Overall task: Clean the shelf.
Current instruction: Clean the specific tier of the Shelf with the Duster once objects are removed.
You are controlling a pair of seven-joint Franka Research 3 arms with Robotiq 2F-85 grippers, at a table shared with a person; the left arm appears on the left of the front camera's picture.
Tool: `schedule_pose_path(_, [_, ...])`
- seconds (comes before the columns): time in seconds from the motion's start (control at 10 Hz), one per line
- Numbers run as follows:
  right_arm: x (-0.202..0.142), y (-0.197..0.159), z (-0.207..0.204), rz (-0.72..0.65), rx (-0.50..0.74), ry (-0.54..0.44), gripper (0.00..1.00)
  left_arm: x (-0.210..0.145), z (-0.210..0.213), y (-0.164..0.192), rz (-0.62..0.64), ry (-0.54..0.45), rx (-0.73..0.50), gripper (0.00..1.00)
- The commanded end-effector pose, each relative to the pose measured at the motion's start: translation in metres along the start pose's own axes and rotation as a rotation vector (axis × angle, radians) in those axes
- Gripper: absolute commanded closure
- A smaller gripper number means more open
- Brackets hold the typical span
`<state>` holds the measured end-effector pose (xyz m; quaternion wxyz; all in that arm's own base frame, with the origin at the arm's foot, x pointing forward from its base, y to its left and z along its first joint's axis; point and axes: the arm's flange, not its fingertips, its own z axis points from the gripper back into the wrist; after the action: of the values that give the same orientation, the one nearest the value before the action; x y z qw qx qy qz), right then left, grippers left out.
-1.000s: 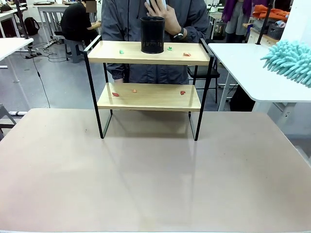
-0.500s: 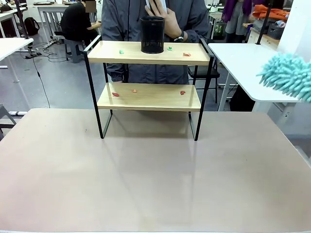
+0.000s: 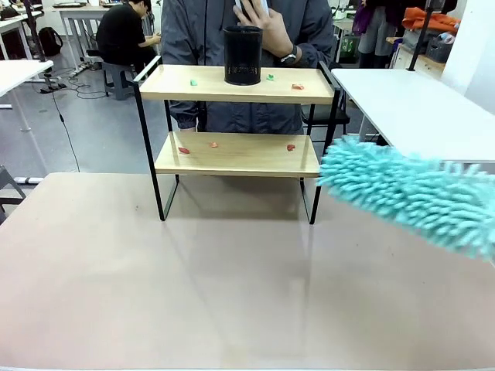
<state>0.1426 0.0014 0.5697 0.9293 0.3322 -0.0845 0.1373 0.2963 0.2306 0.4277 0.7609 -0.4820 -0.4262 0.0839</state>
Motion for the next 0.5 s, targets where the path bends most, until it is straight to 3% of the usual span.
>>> schedule_pose_path(0.0, [0.026,0.026,-0.04,0.029,-0.049,-0.042,0.87,-0.002,-0.002,0.0,-0.02,-0.025,-0.018,0.0])
schedule_pose_path(0.1, [0.033,0.032,-0.056,0.021,-0.114,-0.131,0.87,-0.002,-0.002,0.0,-0.02,-0.025,-0.018,0.0])
schedule_pose_path(0.2, [0.027,0.03,-0.055,0.03,-0.147,-0.059,0.87,-0.002,-0.002,0.0,-0.02,-0.025,-0.018,0.0])
schedule_pose_path(0.3, [0.033,0.032,-0.031,0.047,-0.056,-0.031,0.87,-0.002,-0.002,0.0,-0.02,-0.025,-0.018,0.0])
schedule_pose_path(0.4, [0.033,0.032,-0.031,0.047,-0.056,-0.031,0.87,-0.002,-0.002,0.0,-0.02,-0.025,-0.018,0.0])
